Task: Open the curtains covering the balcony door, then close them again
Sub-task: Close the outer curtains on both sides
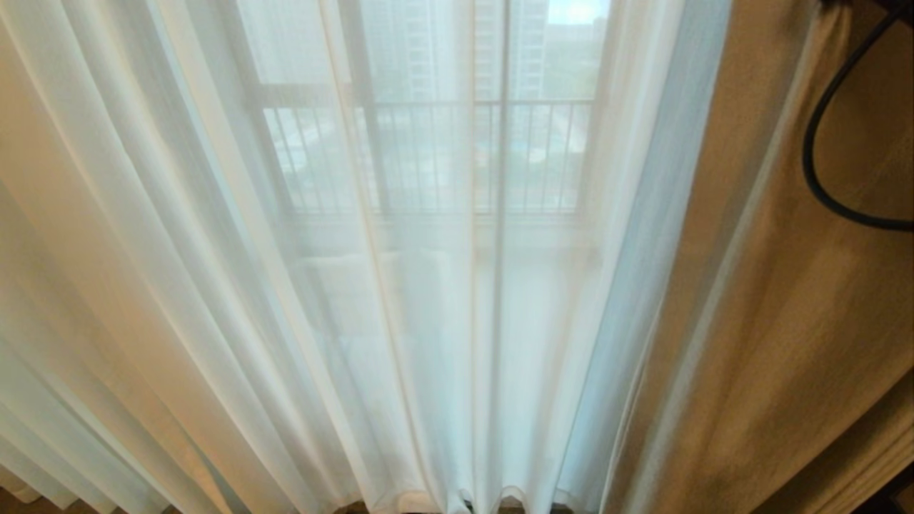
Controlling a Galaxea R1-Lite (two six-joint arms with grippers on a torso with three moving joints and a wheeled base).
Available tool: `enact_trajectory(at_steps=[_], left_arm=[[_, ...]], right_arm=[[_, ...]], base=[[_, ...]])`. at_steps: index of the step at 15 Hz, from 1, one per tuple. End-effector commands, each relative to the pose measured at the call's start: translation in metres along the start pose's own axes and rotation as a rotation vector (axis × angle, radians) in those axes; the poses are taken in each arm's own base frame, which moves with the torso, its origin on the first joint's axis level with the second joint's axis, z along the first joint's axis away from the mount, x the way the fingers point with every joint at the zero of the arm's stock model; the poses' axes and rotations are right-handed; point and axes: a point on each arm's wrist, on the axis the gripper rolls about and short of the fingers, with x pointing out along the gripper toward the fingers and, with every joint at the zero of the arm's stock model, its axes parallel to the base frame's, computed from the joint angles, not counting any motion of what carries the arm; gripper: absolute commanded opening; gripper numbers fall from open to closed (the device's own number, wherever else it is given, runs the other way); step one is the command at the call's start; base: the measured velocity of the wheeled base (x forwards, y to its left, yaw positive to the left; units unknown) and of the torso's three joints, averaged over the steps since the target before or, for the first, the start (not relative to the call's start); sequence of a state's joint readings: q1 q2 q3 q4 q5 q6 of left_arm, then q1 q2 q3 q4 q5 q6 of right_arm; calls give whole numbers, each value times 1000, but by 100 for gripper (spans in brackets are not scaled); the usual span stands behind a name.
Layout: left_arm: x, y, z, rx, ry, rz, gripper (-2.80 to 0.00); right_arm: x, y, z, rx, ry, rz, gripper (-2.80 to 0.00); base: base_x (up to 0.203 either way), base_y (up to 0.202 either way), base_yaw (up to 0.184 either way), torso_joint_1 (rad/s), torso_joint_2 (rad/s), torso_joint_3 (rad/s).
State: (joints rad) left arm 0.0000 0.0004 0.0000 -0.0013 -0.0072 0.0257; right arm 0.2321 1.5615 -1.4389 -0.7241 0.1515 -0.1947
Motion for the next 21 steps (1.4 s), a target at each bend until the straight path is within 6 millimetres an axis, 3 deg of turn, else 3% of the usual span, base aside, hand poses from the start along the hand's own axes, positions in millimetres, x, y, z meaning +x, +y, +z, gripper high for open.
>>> enact_trajectory(at_steps=[1, 4, 13, 21], left_arm=[[0, 0, 0, 0, -1, 1, -280], [0, 0, 0, 0, -1, 0, -280], [0, 0, 0, 0, -1, -2, -280], [0, 0, 0, 0, -1, 1, -280]], right_arm=[[20, 18, -16, 12, 5, 39, -280], [40, 40, -22, 25, -16, 56, -280], [73, 118, -44, 50, -42, 182, -280], [82, 156, -55, 87, -42, 247, -280]], base=[[0, 0, 0, 0, 0, 0], [0, 0, 0, 0, 0, 0], [0, 0, 0, 0, 0, 0], [0, 0, 0, 0, 0, 0]])
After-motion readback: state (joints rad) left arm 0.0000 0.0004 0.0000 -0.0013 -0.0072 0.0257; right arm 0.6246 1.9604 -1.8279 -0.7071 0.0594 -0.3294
